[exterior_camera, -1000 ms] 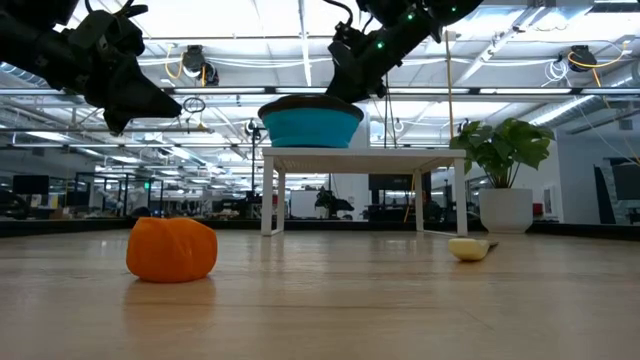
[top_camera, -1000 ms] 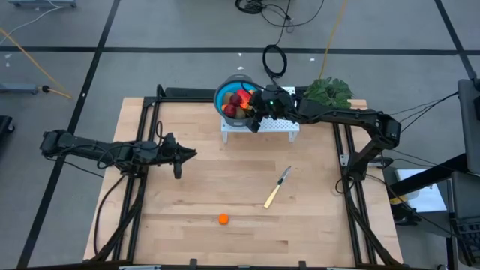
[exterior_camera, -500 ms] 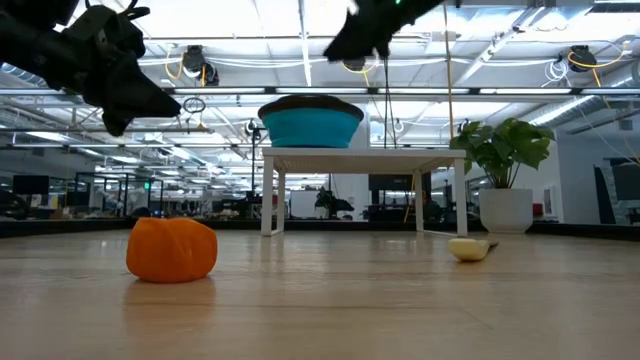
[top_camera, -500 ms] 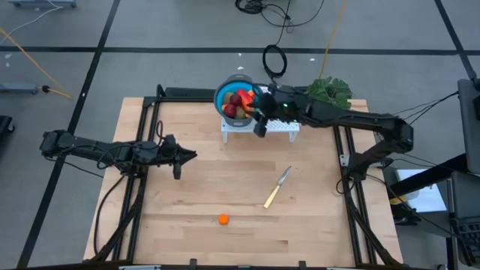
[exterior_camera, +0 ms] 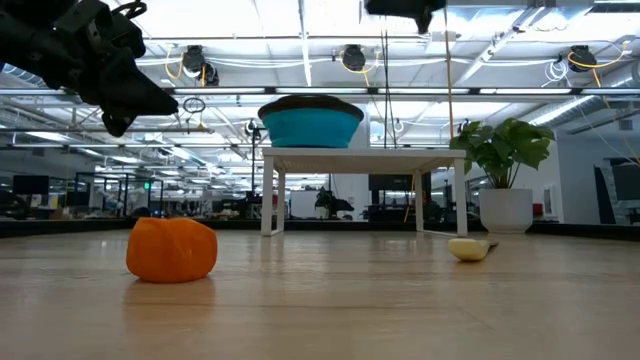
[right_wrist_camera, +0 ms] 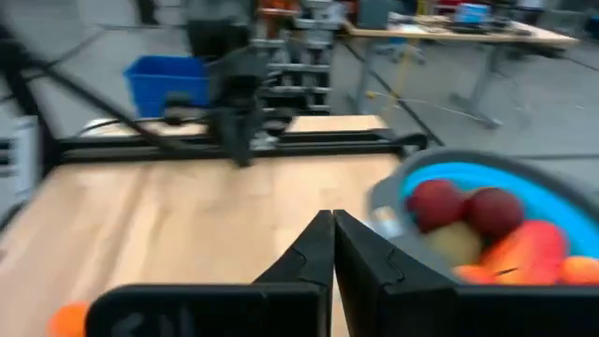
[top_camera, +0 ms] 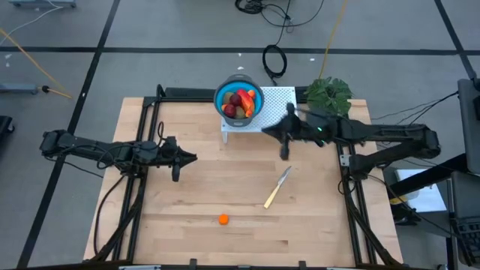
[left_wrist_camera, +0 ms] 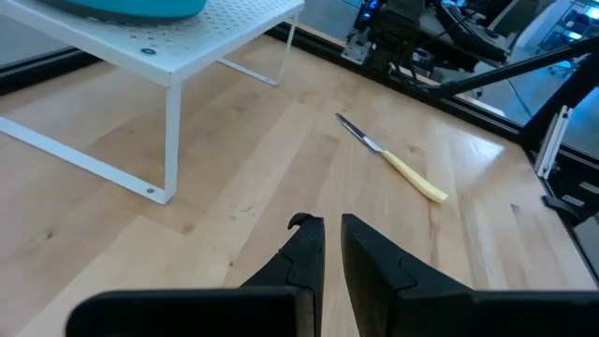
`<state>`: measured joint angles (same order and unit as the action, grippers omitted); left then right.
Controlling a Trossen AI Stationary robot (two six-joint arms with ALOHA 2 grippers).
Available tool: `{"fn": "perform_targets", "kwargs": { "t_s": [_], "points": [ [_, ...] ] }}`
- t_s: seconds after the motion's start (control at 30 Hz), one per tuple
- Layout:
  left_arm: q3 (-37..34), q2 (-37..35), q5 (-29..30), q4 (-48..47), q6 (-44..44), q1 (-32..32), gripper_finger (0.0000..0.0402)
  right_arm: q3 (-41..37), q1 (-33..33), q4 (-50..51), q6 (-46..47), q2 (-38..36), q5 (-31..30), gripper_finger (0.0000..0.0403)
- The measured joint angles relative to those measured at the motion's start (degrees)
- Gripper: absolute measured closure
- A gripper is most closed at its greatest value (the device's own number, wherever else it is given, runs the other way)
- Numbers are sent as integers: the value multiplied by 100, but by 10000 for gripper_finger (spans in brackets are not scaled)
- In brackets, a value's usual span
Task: Pick & Place Fruit
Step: Put the orange into the blue strainer bowl on the shelf
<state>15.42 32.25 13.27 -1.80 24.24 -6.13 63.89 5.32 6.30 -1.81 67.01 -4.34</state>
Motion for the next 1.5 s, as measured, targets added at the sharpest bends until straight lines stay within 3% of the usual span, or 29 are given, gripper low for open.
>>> {"fn": "perform_targets", "kwargs": {
  "t_s": [0.3, 0.47, 0.57, 0.77, 1.0, 1.3, 1.5],
  "points": [
    [2, 0, -34, 274, 27, 0, 360, -1641, -242, -458, 529, -1757, 1029, 401],
    [2, 0, -34, 788, 27, 0, 360, -2493, -243, -891, 813, -2806, 1001, 402],
    [2, 0, -18, 1120, 35, -8, 360, -2940, -244, -916, 825, -3382, 676, 402],
    [248, 328, 500, 1204, 346, -303, 360, -3688, -244, -908, 1009, -4412, 547, 402],
    [1235, 1572, 933, 945, 411, -809, 360, -4322, -242, -906, 1102, -5415, 544, 402],
    [3176, 3365, 922, -957, 1423, -1391, 360, -4858, -240, -911, 1121, -6270, 277, 401],
    [4371, 4385, 613, -2023, 2261, -1787, 360, -4987, -240, -909, 1123, -6550, 287, 401]
  ]
}}
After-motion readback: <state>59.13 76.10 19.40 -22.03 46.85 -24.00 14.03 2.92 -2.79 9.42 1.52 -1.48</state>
